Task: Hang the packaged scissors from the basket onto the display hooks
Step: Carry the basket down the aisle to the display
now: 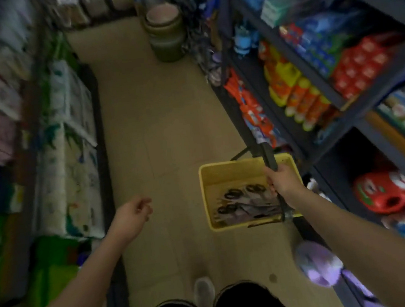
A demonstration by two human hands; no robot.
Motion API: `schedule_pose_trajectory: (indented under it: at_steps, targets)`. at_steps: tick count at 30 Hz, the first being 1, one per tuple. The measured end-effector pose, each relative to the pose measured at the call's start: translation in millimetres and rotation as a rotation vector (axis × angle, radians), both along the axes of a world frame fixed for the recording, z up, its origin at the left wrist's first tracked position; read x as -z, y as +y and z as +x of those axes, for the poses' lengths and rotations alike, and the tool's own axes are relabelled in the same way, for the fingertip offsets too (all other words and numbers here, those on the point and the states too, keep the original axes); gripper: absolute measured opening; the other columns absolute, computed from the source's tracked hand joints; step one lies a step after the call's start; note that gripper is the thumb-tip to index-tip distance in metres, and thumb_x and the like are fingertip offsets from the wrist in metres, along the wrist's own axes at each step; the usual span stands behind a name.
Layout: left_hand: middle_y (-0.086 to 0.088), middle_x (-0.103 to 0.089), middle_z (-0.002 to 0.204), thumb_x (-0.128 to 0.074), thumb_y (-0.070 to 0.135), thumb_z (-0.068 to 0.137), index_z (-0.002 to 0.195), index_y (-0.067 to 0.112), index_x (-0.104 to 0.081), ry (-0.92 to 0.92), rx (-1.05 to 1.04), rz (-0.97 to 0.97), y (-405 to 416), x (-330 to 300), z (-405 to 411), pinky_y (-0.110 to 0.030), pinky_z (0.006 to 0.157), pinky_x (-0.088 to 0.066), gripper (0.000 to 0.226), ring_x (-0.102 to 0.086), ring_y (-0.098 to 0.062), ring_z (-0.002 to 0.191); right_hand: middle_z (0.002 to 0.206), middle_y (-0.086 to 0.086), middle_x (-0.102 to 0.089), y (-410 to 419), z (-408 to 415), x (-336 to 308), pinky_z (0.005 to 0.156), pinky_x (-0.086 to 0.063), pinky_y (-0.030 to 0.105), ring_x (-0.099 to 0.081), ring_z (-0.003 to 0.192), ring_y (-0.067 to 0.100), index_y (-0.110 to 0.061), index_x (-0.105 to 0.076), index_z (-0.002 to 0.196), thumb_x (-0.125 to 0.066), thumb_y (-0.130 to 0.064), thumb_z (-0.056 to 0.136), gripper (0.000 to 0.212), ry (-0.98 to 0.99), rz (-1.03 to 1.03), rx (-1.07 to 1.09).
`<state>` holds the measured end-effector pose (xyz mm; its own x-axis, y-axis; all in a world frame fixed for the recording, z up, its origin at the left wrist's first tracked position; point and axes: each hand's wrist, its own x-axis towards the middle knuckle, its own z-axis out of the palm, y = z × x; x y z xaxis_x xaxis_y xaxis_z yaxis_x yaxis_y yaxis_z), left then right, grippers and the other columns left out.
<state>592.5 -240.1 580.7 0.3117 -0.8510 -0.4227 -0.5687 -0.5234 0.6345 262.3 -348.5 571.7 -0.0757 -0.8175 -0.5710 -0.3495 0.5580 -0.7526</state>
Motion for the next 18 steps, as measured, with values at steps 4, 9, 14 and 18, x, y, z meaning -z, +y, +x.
schedule_pose_trajectory:
  at_steps: [4,9,14,18]
  targets:
    - [-0.008,-0.063,0.090,-0.048,0.012,0.089,0.108,0.013,-0.059,-0.055,0.065,-0.133,-87,-30,29,-0.032,0.069,-0.048,0.021,-0.060,-0.024,0.078,0.057,0.005,-0.039,-78,44,8,0.047,-0.032,0.032,-0.037,0.048,0.021,-0.018,-0.045,0.071,-0.046,-0.026,0.097,0.027,0.080,0.005,-0.024]
    - [-0.003,-0.062,0.090,-0.048,0.012,0.090,0.108,0.014,-0.060,-0.041,0.079,-0.259,-209,-52,58,-0.028,0.068,-0.048,0.022,-0.060,-0.017,0.080,0.058,0.005,-0.040,-198,81,23,0.047,-0.032,0.031,-0.037,0.049,0.021,-0.011,-0.049,0.079,-0.047,-0.025,0.097,0.023,0.108,0.035,-0.036]
    - [-0.006,-0.064,0.091,-0.048,0.012,0.090,0.107,0.014,-0.061,-0.042,0.013,-0.265,-342,-48,100,-0.032,0.074,-0.049,0.022,-0.061,-0.020,0.079,0.065,0.005,-0.046,-340,127,19,0.051,-0.032,0.031,-0.043,0.057,0.019,-0.011,-0.053,0.086,-0.047,-0.025,0.096,0.018,0.121,0.010,-0.077]
    - [-0.005,-0.064,0.095,-0.048,0.014,0.091,0.110,0.013,-0.059,-0.057,-0.027,-0.196,-437,-44,141,-0.030,0.075,-0.048,0.023,-0.059,-0.019,0.083,0.061,0.002,-0.042,-453,171,-10,0.050,-0.030,0.030,-0.040,0.054,0.018,-0.022,-0.044,0.068,-0.049,-0.029,0.095,0.028,0.125,-0.050,-0.150]
